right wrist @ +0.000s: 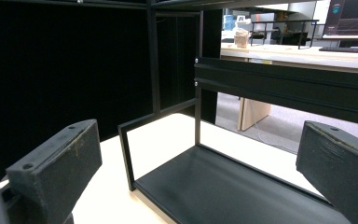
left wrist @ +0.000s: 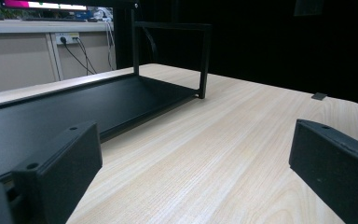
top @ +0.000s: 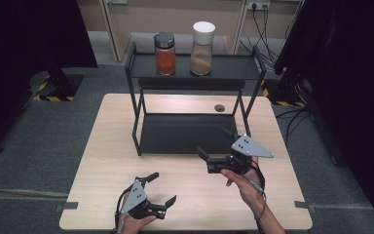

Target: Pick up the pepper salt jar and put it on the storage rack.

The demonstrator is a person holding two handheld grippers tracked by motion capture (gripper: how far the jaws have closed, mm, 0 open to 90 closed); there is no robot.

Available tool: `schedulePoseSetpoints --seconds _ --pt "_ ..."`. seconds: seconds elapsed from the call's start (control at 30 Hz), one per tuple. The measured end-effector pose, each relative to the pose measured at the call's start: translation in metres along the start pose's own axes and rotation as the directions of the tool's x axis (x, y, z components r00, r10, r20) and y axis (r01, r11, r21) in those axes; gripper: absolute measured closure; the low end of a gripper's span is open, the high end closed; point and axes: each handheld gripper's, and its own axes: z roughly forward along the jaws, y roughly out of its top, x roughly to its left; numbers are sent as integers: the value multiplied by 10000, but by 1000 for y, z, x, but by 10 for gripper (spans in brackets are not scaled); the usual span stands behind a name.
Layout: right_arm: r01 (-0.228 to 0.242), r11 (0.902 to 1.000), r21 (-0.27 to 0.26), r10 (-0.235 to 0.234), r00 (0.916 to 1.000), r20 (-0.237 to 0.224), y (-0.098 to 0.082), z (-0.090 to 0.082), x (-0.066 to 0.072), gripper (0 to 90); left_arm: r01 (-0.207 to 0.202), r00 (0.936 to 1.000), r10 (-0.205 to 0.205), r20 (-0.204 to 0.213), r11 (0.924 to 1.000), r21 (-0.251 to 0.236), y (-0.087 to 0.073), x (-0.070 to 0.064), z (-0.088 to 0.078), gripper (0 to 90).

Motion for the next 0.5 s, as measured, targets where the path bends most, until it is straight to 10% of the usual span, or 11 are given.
schedulePoseSetpoints --seconds 0.5 --pt "-209 9997 121 209 9998 -69 -27 -13 6 4 8 10000 -8 -32 10000 3 0 0 0 18"
